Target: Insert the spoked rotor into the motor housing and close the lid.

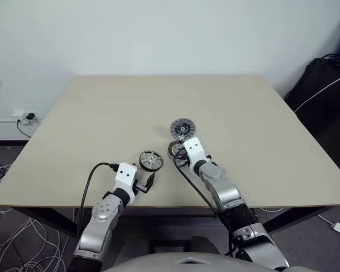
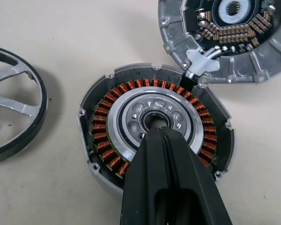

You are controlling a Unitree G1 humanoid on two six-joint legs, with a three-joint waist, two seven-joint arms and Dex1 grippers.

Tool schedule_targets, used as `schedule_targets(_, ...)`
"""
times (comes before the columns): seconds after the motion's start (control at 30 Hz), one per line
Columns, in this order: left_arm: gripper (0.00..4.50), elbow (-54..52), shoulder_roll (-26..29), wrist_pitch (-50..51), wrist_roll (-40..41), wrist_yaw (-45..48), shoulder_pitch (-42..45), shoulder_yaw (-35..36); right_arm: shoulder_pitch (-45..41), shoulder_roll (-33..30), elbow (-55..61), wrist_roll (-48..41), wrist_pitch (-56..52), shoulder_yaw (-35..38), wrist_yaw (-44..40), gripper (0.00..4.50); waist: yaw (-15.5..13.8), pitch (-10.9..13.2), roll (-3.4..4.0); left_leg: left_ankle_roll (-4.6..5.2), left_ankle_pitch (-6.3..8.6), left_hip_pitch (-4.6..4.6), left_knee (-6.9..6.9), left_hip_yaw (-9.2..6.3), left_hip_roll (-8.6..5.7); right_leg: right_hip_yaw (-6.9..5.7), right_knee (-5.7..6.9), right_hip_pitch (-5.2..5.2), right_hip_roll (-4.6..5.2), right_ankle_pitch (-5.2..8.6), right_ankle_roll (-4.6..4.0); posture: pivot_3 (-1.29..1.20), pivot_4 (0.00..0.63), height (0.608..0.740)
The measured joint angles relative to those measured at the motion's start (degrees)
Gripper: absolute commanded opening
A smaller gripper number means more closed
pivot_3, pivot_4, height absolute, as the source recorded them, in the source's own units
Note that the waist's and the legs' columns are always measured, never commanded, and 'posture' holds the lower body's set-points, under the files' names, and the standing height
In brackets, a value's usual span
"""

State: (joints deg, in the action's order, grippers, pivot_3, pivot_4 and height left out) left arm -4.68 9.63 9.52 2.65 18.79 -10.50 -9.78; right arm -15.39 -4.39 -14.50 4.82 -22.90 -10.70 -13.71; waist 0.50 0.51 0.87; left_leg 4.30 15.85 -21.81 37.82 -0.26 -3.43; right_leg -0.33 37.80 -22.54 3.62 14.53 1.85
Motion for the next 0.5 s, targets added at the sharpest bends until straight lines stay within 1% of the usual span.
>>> schedule_targets(0.1,4.5,0.0,-0.33,-0.03,-0.01,-0.31,0.01,0.1,0.03,0.34,3.54,-0.8,-0.11,0.95,0.49,0.01,-0.01,0.03,-0.01,0.0,0.0,-0.02,-0.01,0.0,0.0,-0.01,0.0,-0.02,0.0,-0.01,0.03,0.0,0.0,0.74)
schedule_targets(0.23,4.5,0.0,-1.38,-0.3,-0.31,-3.11,0.06,1.01,0.8,0.53,9.25,-1.65,-0.13,2.54,1.26,0.01,-0.08,0.08,-0.09,0.0,0.0,-0.05,-0.02,-0.01,0.0,-0.02,-0.02,-0.05,-0.01,-0.02,0.05,0.0,0.0,0.74)
schedule_targets(0.33,4.5,0.0,-4.07,0.63,0.4,-7.26,0.59,4.9,3.48,0.33,12.88,-2.29,-0.52,2.76,1.28,0.01,-0.33,0.16,-0.21,0.01,0.0,-0.1,-0.01,0.0,0.0,-0.02,-0.03,-0.07,0.0,-0.04,0.09,0.0,0.0,0.74)
schedule_targets(0.4,4.5,0.0,-6.11,2.83,2.5,-9.42,1.48,7.82,5.92,-0.08,15.44,-2.6,-1.39,2.72,1.23,0.01,-0.56,0.2,-0.28,0.01,0.01,-0.11,0.01,0.0,0.0,-0.02,-0.04,-0.08,0.0,-0.05,0.11,0.0,0.0,0.74)
schedule_targets(0.5,4.5,0.0,-7.66,5.31,6.29,-9.0,1.88,9.93,8.72,-0.58,18.04,-2.95,-2.02,2.7,1.22,0.01,-0.74,0.27,-0.38,0.01,0.01,-0.12,0.02,0.0,0.0,-0.03,-0.04,-0.08,0.0,-0.05,0.11,0.0,0.0,0.74)
